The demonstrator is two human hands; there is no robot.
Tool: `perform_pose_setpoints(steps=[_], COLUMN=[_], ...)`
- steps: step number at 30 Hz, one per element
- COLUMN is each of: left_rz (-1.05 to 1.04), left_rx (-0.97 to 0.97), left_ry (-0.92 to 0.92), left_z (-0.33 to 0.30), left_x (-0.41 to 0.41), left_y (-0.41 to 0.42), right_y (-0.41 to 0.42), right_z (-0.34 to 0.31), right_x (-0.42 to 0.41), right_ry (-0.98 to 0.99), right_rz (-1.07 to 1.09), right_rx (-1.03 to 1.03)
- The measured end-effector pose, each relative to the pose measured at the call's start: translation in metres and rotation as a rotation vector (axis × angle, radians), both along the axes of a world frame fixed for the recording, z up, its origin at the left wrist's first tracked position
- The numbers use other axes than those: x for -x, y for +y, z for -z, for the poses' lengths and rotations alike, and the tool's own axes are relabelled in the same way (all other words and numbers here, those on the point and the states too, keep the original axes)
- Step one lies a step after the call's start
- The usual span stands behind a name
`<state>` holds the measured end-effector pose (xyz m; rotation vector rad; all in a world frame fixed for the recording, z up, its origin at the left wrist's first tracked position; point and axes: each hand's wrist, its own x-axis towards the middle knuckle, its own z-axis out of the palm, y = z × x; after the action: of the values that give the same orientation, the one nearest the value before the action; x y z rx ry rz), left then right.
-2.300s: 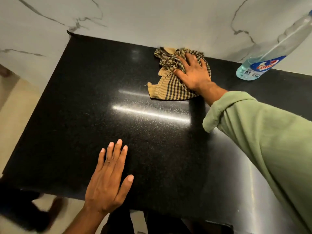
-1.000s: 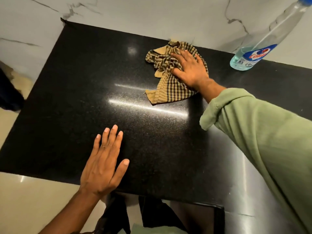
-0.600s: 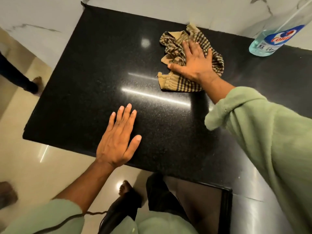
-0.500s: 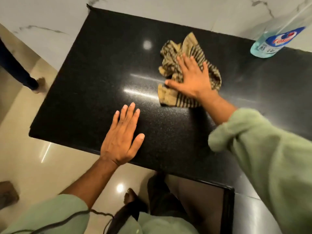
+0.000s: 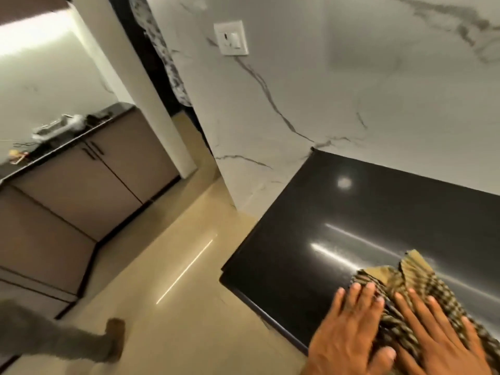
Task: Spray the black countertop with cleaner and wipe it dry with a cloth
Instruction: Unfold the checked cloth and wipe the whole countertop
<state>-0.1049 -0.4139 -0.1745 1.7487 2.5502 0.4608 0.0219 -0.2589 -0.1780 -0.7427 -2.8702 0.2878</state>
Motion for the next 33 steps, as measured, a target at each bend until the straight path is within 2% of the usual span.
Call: perform_pose_setpoints(steps=[3,5,9,14,16,21,25,28,30,33], left_rz=[-0.08,-0.095,-0.069,0.038,0.034,0.033,0.033,0.035,0.038,0.047], left_rx=[0.103,0.098,0.062,-0.003,-0.017,-0.061,-0.087,-0.094,-0.091,-0.071], left_ry=[0.07,0.072,0.049,-0.145,-0.126,-0.091,-0.121,-0.17,-0.192,-0.209], left_z=[0.006,0.009,0.003,-0.007,-0.007,-0.002,0.003,-0.001,-0.003,-0.005], left_x=[0.005,0.004,0.001,0.005,0.007,0.005,0.004,0.004,0.004,0.004], left_y=[0.005,0.006,0.0,-0.004,-0.004,-0.003,-0.003,-0.003,-0.003,-0.003], right_y=[0.027,0.048,0.08,0.099,0.097,0.067,0.02,0.003,0.018,0.069], right_z=[-0.006,-0.005,-0.009,-0.015,-0.018,-0.019,-0.014,-0.016,-0.014,-0.013], right_x=[0.031,0.051,0.082,0.108,0.11,0.087,0.014,-0.044,-0.06,-0.05], right_ry=[-0.167,-0.222,-0.205,-0.21,-0.2,-0.24,-0.188,-0.227,-0.223,-0.224], right_rz=[0.135,0.198,0.21,0.256,0.257,0.154,-0.009,-0.104,-0.077,0.149], right_rx=[0.09,0.083,0.099,0.117,0.129,0.089,0.079,0.112,0.076,0.093])
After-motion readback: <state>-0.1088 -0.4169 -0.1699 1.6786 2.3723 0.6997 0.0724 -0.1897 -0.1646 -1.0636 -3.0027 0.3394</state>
